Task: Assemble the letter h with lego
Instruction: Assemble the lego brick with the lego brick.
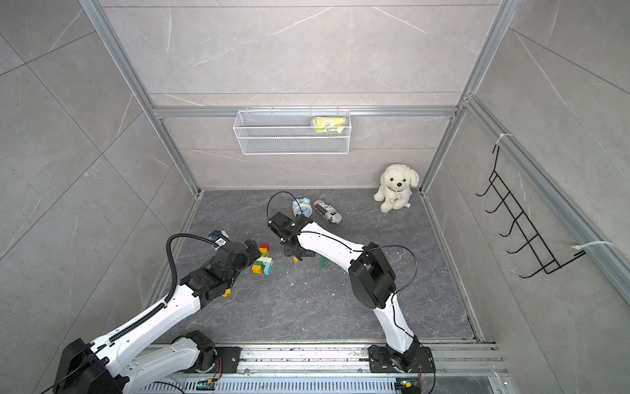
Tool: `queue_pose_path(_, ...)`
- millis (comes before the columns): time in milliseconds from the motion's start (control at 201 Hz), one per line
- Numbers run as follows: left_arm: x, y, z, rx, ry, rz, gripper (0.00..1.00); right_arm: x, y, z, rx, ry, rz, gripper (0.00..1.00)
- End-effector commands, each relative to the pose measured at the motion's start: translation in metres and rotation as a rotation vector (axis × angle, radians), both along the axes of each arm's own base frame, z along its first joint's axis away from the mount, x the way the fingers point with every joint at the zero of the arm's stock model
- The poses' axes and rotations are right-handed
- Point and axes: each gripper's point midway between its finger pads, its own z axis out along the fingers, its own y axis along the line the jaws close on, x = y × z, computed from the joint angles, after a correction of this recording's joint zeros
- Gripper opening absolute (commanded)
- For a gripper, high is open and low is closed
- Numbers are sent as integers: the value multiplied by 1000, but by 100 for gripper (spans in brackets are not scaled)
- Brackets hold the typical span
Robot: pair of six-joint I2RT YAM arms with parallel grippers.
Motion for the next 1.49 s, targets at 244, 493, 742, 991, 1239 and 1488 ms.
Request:
queue_pose_path(244, 2, -1, -2, -16, 2, 10, 99, -6, -51, 3, -15, 4, -55, 35)
queue_pose_path(493, 4, -2, -4, -13, 11, 6, 99, -3, -57, -7, 11, 23, -67, 35)
queue_pose_path(742, 4, -2, -5, -10, 14, 6, 99, 0, -53, -15, 35, 41, -73, 35)
queue_pose_path(991, 4, -2, -7, -8, 19, 6, 99, -2, -53, -22, 32, 56, -75, 35)
queue_pose_path(1239, 5, -2, -8, -10, 21, 5, 99, -6, -55, -29, 27, 73, -79, 35)
queue_pose_path(1488, 5, -2, -8, -11, 21, 6, 99, -6, -55, -35, 21, 82, -79, 35)
